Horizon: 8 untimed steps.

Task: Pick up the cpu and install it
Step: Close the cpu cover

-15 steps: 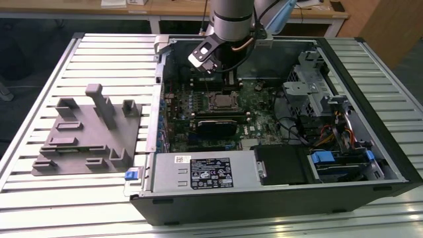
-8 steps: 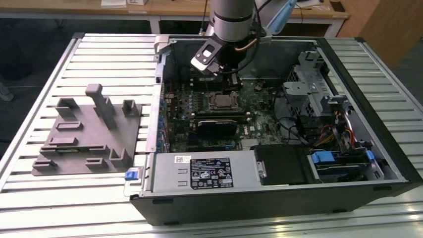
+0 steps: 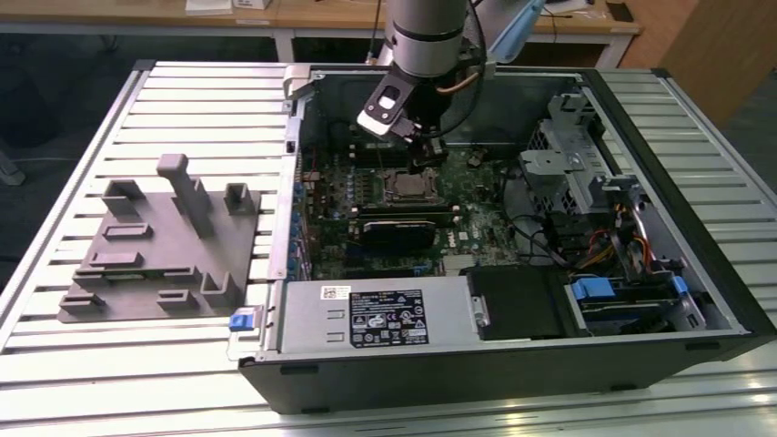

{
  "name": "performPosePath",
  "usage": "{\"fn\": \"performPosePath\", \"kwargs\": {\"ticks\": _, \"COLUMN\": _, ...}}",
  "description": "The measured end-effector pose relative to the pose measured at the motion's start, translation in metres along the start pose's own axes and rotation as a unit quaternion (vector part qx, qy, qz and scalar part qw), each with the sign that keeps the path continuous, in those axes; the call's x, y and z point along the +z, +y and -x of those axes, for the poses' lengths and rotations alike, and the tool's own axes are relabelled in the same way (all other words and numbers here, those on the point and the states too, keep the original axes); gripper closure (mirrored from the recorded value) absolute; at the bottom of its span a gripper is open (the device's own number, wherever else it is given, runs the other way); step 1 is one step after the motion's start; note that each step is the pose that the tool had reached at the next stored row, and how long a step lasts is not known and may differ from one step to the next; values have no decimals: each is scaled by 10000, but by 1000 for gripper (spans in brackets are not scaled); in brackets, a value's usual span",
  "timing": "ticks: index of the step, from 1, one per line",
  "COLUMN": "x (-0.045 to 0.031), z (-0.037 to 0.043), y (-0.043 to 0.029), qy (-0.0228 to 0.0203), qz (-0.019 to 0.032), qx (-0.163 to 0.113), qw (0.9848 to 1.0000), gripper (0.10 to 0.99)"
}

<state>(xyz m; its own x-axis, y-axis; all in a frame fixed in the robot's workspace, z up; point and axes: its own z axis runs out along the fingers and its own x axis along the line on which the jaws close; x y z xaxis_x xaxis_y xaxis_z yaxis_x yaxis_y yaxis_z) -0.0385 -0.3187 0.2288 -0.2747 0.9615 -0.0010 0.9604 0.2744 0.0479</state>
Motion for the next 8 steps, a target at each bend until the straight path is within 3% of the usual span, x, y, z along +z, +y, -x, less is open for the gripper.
{"fn": "performPosePath", "kwargs": {"ticks": 4, "x": 3, "z": 0, "y": 0, "qy": 12, "qz": -1, "qx": -368, "qw": 9993, "gripper": 980}}
{"fn": "performPosePath", "kwargs": {"ticks": 8, "x": 5, "z": 0, "y": 0, "qy": 21, "qz": -3, "qx": -727, "qw": 9974, "gripper": 980}}
